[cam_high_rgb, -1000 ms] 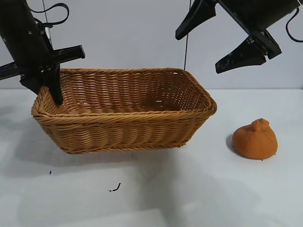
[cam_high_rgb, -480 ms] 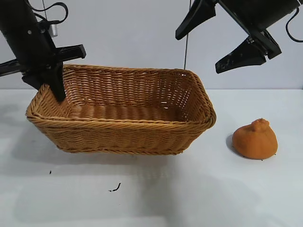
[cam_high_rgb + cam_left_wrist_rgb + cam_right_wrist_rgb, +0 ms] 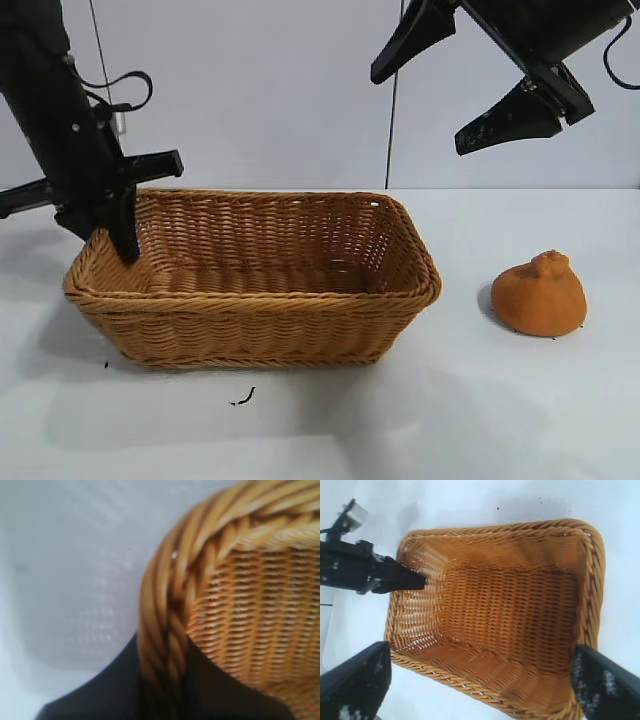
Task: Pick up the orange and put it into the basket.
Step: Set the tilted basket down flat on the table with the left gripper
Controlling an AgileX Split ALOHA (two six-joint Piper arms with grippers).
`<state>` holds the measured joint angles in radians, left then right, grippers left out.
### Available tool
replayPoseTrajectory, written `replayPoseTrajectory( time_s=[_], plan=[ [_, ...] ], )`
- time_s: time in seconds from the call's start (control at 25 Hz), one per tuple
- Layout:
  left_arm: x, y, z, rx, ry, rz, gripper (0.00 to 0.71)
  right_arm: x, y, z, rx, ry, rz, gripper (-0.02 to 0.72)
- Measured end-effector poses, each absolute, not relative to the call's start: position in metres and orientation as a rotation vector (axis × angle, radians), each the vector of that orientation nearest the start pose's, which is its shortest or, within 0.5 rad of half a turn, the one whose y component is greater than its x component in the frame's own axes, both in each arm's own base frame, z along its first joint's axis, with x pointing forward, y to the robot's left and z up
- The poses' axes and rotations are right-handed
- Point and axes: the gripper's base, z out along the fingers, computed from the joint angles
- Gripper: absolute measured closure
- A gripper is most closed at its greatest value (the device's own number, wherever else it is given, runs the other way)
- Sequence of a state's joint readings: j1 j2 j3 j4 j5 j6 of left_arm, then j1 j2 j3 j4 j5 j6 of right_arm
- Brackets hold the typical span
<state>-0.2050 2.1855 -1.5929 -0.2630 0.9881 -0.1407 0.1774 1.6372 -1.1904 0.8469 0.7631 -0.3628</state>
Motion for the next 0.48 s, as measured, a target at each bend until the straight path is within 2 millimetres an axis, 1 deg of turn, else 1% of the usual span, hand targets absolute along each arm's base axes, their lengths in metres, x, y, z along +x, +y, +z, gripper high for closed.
replayPoseTrajectory(
  time_s=[0.04,0.28,0.32,0.36,0.4,0.48],
  plan=[
    [0.4199,-0.1079,0.1382,-0.111,3.087,-0.369,0.617,0.3328,0.1076,0.2724,-0.052,2.519,0.886,0.008],
    [0.42,-0.1081,0.1379,-0.103,3.088,-0.371,0.614,0.3328,0.1076,0.2724,-0.052,2.519,0.886,0.008],
    [0.42,-0.1081,0.1379,-0.103,3.088,-0.371,0.592,0.3328,0.1076,0.2724,-0.052,2.519,0.886,0.008],
    [0.42,-0.1082,0.138,-0.105,3.088,-0.374,0.553,0.3328,0.1076,0.2724,-0.052,2.519,0.886,0.008],
    [0.42,-0.1085,0.138,-0.108,3.087,-0.378,0.482,0.3328,0.1076,0.2724,-0.052,2.519,0.886,0.008],
    [0.42,-0.1086,0.1381,-0.109,3.087,-0.381,0.288,0.3328,0.1076,0.2724,-0.052,2.519,0.886,0.008]
  ],
)
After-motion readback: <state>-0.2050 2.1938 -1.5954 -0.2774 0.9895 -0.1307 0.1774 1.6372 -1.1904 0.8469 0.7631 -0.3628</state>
